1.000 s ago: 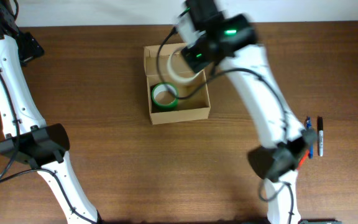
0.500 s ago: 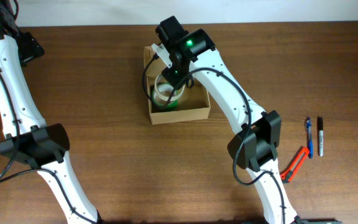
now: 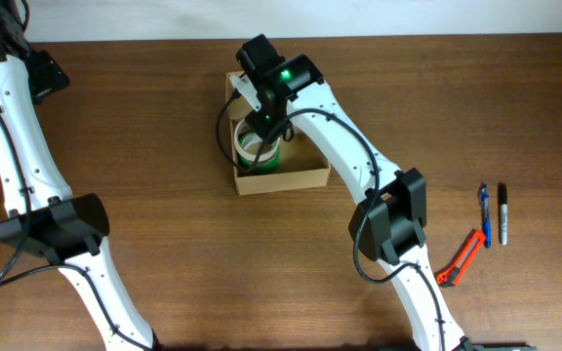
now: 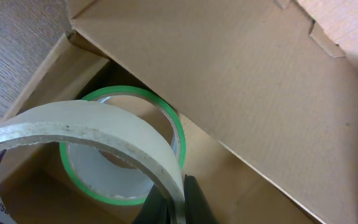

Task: Pack container
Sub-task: 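Carry the white tape roll into the box beside the green tape, then release the white tape and withdraw the right gripper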

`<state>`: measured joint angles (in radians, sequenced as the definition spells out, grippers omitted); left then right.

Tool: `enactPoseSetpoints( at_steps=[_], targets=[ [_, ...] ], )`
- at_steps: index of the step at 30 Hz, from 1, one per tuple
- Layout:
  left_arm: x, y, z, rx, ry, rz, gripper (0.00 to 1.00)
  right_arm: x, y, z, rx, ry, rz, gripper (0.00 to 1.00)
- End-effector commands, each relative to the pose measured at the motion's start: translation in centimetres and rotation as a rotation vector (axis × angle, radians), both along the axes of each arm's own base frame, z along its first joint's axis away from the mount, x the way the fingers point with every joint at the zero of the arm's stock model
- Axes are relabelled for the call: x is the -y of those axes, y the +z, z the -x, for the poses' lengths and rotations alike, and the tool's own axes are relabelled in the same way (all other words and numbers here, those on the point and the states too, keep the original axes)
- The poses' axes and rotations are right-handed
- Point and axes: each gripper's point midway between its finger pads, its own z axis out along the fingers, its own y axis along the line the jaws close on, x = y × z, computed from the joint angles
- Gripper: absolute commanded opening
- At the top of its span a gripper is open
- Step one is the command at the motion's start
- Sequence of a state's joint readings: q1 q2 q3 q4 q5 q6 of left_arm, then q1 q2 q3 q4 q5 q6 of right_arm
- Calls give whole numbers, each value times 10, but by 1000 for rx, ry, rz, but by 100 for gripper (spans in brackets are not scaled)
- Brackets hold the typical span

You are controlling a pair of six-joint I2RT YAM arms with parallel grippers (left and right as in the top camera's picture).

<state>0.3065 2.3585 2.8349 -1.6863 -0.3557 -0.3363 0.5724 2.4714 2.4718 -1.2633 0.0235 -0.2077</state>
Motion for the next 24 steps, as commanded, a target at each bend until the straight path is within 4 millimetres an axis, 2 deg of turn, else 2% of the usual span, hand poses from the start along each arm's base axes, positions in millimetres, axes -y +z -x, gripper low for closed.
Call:
enactPoseSetpoints(
  at_steps=[1, 6, 17, 18, 20, 24],
  targets=[
    [-1, 13, 6, 30, 15, -5, 100, -8, -14, 3, -29, -6, -6, 4],
    [-1, 13, 6, 30, 15, -5, 100, -9, -30, 2, -46, -10, 3, 4],
    [-1, 13, 6, 30, 15, -5, 100, -10, -42, -2, -48, -18, 6, 4],
    [-1, 13, 6, 30, 15, -5, 100, -10, -42, -2, -49, -18, 7, 10],
    [-1, 13, 6, 30, 15, -5, 100, -10, -41, -1, -49, -18, 7, 37],
    [-1, 13, 6, 30, 15, -5, 100, -5, -20, -2, -21, -29, 14, 38]
  ],
)
